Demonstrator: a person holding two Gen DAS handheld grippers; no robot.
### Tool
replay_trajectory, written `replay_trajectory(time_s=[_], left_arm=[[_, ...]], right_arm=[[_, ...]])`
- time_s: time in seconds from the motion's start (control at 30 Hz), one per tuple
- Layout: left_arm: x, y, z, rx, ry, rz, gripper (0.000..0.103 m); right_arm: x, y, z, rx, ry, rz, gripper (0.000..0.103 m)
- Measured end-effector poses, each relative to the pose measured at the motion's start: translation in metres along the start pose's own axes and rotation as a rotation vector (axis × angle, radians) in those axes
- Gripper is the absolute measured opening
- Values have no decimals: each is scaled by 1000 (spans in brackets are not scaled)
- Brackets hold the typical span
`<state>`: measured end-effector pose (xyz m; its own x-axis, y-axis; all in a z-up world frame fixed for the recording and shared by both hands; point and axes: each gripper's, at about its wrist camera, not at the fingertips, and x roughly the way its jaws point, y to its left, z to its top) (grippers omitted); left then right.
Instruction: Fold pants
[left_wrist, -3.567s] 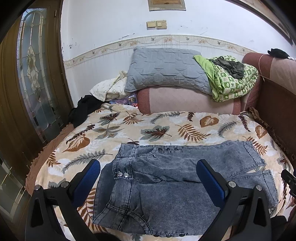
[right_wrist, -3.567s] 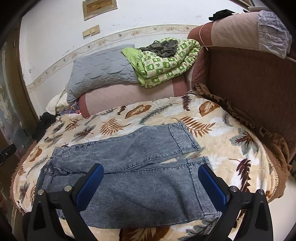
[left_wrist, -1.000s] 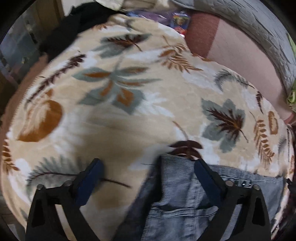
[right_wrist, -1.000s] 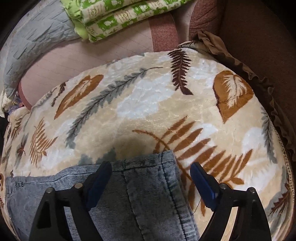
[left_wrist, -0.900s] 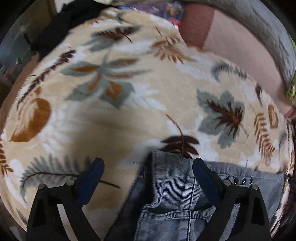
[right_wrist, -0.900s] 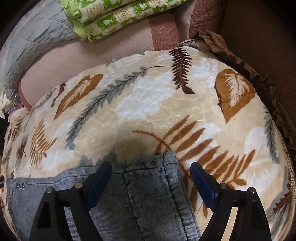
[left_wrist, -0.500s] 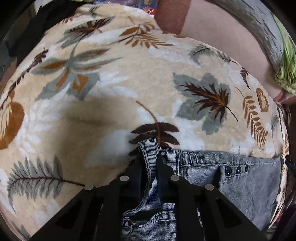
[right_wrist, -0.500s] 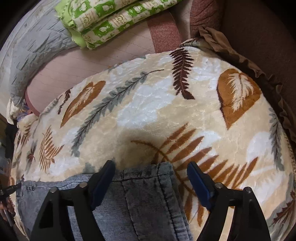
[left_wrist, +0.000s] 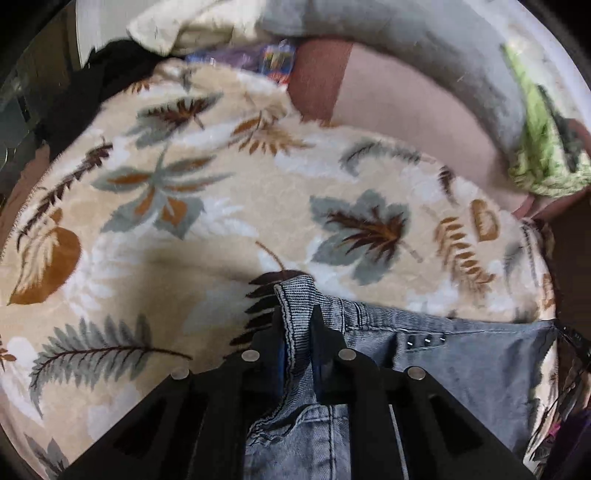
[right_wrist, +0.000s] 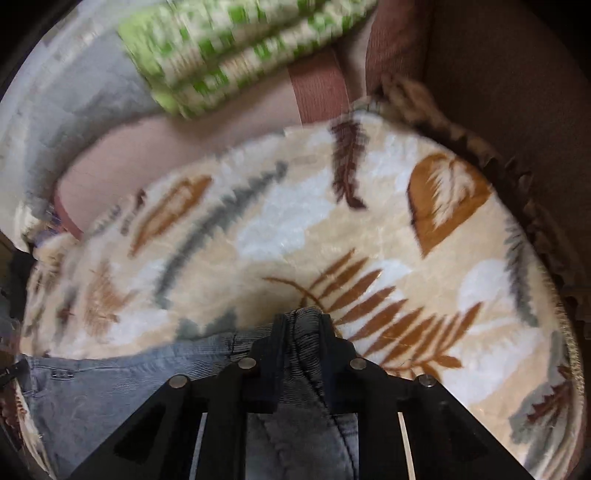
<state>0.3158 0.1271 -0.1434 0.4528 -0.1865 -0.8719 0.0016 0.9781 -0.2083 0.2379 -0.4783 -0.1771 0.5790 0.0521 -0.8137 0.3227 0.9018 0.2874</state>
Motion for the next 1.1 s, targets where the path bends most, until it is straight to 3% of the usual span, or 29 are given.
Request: replay_trajectory(time_s=[0.23,0.43,0.63,0.77,0.83,0.93,1.1], left_arm=[[-88,0,-36,21,-130,-68,11],[-147,23,-107,16,-181,-106,10],[-150,44,-191,-9,-105,-111,10],[-120,57,-234,-43,34,-90,11],[-107,66,-249,-75,110,-46,12],[-113,75,-262,-108,115,-19,17],[-146,75,-263,-110,29,80,18]], right_arm=[[-98,-13,-48,5,-104,64,17],[-166,-44,-124,23,-95,119,17],[-179,-71,-200,18,21,108,17],[-152,-89,-238,31,200,117,19],[-145,-93,-248,9,260,77,27],[-156,-98,-250,-10,241,53,52],[-175,-101,-219,42,107,106,56]])
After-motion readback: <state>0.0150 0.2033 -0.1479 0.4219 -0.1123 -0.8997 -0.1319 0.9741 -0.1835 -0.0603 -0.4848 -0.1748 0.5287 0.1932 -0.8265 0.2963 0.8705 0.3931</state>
